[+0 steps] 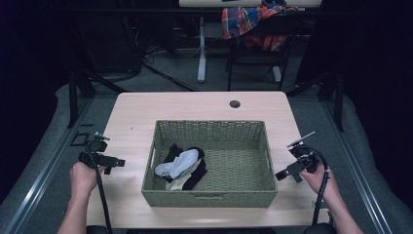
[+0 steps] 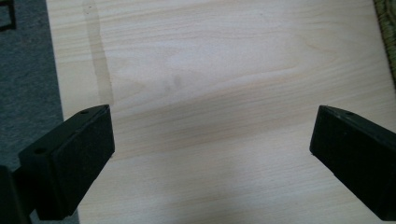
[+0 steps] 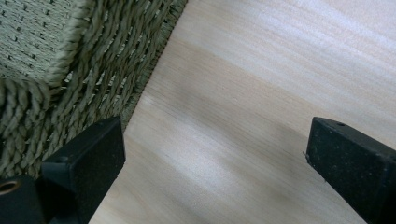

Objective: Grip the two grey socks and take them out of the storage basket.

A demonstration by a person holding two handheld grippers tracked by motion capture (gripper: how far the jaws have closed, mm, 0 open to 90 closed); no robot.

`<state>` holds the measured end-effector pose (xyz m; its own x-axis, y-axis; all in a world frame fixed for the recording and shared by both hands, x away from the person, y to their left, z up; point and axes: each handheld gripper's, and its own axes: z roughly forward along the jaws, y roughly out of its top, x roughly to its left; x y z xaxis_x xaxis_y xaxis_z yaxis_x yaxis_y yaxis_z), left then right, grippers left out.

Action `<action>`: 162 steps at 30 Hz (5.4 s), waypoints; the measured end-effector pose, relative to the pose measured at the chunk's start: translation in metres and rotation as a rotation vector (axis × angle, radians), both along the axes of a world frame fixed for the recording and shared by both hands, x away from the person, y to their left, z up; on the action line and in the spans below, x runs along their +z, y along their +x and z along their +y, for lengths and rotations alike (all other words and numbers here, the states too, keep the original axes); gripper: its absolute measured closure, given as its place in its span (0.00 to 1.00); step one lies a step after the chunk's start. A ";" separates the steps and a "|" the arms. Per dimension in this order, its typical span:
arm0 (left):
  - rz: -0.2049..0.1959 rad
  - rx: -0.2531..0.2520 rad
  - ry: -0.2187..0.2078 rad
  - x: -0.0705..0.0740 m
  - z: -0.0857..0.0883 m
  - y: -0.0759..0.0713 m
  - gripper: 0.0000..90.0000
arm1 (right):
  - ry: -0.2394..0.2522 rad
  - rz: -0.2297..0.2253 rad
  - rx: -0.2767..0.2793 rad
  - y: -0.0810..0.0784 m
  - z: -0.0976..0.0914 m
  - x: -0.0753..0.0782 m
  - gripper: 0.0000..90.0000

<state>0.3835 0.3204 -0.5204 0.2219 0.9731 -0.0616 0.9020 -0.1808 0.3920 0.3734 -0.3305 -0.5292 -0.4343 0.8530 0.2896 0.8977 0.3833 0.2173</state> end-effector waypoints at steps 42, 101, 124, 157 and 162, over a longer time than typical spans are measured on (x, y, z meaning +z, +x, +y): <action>-0.115 -0.072 -0.001 0.064 -0.033 -0.011 0.00 | 0.008 -0.002 -0.014 0.000 0.001 -0.002 0.05; -0.026 -0.541 0.018 0.084 -0.200 -0.005 0.06 | 0.017 -0.017 -0.035 -0.001 0.001 -0.002 0.05; 0.139 -0.563 0.085 0.037 -0.212 0.004 0.75 | 0.008 -0.019 -0.018 -0.002 0.003 0.000 0.05; -0.046 -0.600 0.051 0.084 -0.205 -0.012 0.95 | -0.011 0.001 0.006 0.001 0.000 0.001 0.05; -0.069 -0.592 0.044 0.090 -0.202 -0.014 0.95 | -0.008 -0.002 0.000 0.000 0.000 0.000 0.05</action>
